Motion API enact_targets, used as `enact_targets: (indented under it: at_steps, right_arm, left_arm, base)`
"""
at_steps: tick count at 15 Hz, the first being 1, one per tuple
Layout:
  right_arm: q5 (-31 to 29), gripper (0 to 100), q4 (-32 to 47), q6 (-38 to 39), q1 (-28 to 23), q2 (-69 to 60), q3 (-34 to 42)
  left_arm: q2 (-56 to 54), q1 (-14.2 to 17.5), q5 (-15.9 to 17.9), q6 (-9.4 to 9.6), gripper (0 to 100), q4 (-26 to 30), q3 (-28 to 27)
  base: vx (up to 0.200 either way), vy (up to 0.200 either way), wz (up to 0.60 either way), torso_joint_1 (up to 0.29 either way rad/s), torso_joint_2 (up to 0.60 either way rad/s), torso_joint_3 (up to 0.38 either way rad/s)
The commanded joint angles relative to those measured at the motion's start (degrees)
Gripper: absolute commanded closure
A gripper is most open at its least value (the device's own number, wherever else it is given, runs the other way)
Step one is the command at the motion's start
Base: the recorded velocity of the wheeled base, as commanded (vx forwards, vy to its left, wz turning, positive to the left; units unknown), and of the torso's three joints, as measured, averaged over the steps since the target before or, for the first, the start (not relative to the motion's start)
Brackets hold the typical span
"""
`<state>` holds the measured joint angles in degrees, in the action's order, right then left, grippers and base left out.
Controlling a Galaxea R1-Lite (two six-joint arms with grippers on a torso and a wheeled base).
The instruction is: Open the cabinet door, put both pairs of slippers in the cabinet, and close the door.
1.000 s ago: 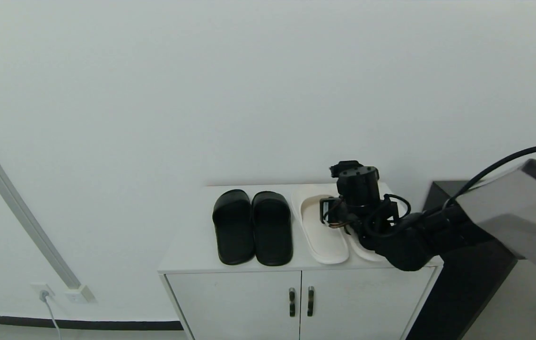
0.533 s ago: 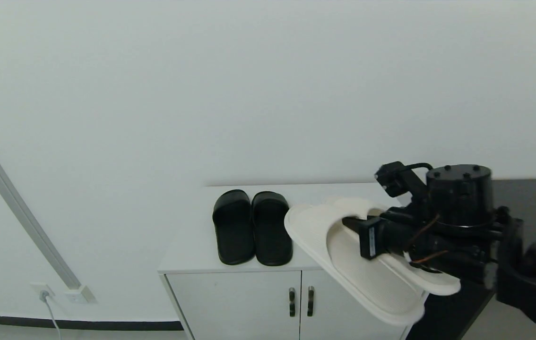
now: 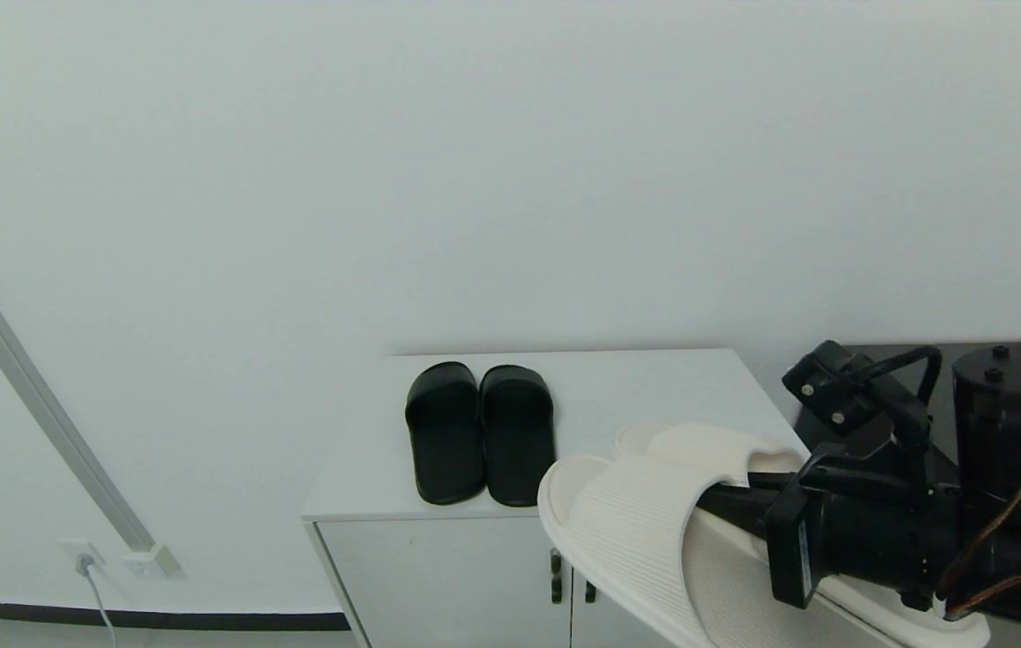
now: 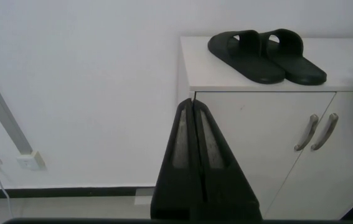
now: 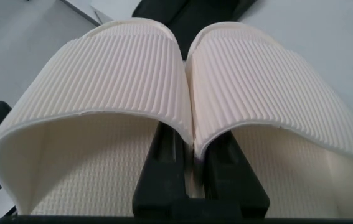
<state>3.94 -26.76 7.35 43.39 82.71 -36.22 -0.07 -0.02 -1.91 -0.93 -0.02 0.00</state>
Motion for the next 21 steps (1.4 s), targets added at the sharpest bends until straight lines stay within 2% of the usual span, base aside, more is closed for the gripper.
enact_targets:
  at_steps: [1, 5, 19, 20, 21]
  right_arm:
    - [0.2, 100, -0.1, -0.1, 0.1, -0.2, 0.8]
    - [0.5, 100, -0.4, -0.1, 0.1, 0.2, 1.5]
    - [0.3, 100, -0.4, -1.7, 1.2, -0.1, 3.2]
    - [0.2, 100, -0.4, -2.5, 1.4, -0.2, 3.3]
    - [0.2, 100, -0.4, -3.0, 1.4, -0.6, 3.5]
  left_arm:
    - [0.1, 0.0, 0.0, -0.04, 100, -0.1, 0.0]
    - [0.1, 0.0, 0.0, -0.04, 100, -0.1, 0.0]
    - [0.1, 0.0, 0.0, 0.4, 100, -0.1, 0.0]
    - [0.1, -0.1, 0.0, 0.4, 0, 0.0, 0.0]
    - [0.1, 0.0, 0.0, 0.31, 0, -0.1, 0.0]
  base:
    - [-0.2, 0.0, 0.0, 0.007, 0.0, -0.007]
    - [-0.2, 0.0, 0.0, 0.0, 0.0, 0.005]
    - [0.0, 0.0, 0.0, -0.006, 0.01, 0.007]
    - [0.0, 0.0, 0.0, -0.149, 0.32, 0.183]
    - [0.0, 0.0, 0.0, -0.154, 0.37, 0.183]
